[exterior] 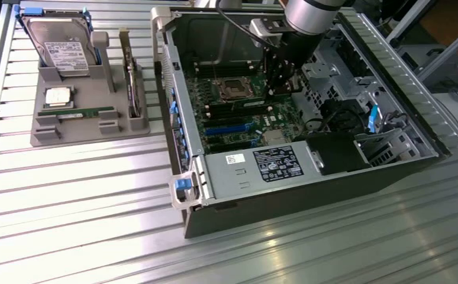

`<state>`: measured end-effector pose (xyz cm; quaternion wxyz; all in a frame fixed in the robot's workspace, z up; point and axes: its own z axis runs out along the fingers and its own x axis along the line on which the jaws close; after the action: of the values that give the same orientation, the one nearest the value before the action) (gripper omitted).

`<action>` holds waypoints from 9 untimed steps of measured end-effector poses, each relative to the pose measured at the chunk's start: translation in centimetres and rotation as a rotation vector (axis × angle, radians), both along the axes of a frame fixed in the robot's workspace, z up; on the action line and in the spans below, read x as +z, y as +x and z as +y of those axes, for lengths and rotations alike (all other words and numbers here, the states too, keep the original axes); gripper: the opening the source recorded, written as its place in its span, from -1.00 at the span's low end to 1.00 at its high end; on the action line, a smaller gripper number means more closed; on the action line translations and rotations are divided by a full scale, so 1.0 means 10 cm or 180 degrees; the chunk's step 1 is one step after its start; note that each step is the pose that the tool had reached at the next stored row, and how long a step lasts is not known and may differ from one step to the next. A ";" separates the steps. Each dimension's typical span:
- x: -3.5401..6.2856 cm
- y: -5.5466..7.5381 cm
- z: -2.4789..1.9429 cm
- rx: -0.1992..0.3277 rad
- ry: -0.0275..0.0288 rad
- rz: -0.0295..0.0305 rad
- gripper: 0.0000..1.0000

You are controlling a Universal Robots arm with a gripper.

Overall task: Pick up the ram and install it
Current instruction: 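Insert the ram into the slot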

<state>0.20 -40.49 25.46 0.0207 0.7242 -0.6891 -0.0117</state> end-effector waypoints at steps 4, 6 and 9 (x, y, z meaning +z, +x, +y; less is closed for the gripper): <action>-0.020 -0.01 0.000 -0.0001 -0.0001 0.0000 -0.76; -0.021 -0.04 0.000 0.0000 0.0000 0.0000 -0.76; -0.022 -0.15 0.000 0.0000 0.0000 0.0000 -0.76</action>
<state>-1.26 -40.49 25.25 0.0207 0.7243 -0.6891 -0.0117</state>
